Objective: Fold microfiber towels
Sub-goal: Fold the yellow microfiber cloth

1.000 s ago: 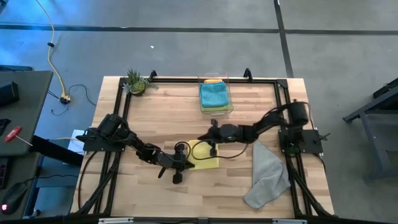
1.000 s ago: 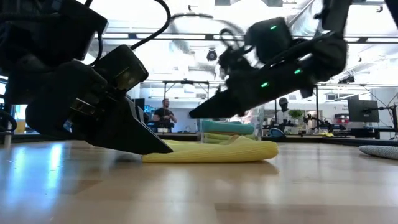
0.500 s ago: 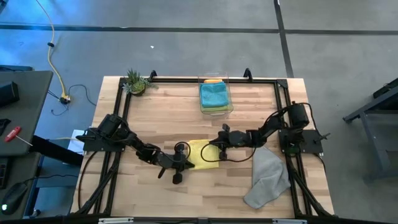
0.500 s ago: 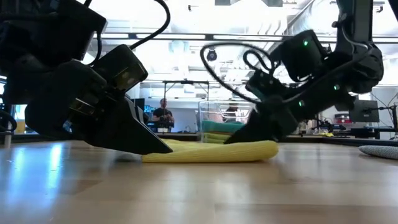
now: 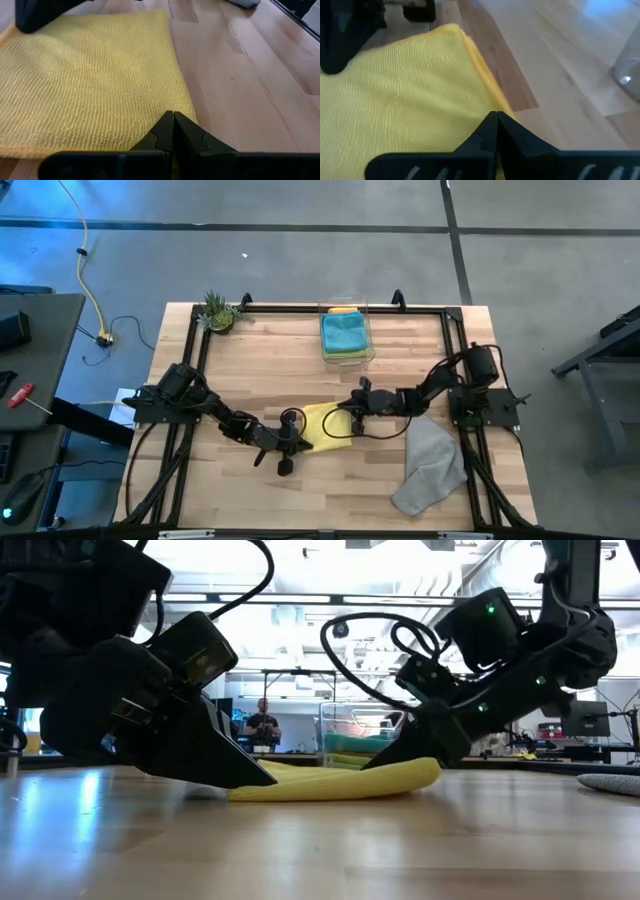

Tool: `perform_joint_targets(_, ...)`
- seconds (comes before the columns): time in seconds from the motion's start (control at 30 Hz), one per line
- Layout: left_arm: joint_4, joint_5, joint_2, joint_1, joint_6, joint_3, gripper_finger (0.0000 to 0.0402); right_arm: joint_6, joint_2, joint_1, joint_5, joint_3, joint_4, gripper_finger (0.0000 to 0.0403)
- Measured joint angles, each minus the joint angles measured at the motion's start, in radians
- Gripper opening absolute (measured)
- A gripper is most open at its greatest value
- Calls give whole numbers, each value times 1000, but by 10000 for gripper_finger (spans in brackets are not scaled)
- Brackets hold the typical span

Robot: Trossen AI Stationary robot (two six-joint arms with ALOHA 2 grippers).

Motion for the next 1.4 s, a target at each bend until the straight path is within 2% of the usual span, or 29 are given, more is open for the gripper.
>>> perform_joint_targets(0.23,0,2,0,0,11,0,0,0,-63,6,1,0,-31,0)
perform_joint_targets(0.4,0,3,0,0,10,0,0,3,-152,8,1,0,-119,0)
perform_joint_targets(0.87,2,2,0,4,26,0,0,-10,-514,26,0,0,-611,7)
perform_joint_targets(0.97,5,6,0,9,27,0,0,12,-545,58,1,0,-672,29)
perform_joint_targets(1.23,12,6,1,9,42,0,0,108,-550,140,49,0,-753,118)
perform_joint_targets(1.4,18,6,1,9,44,-1,2,135,-550,183,46,0,-757,163)
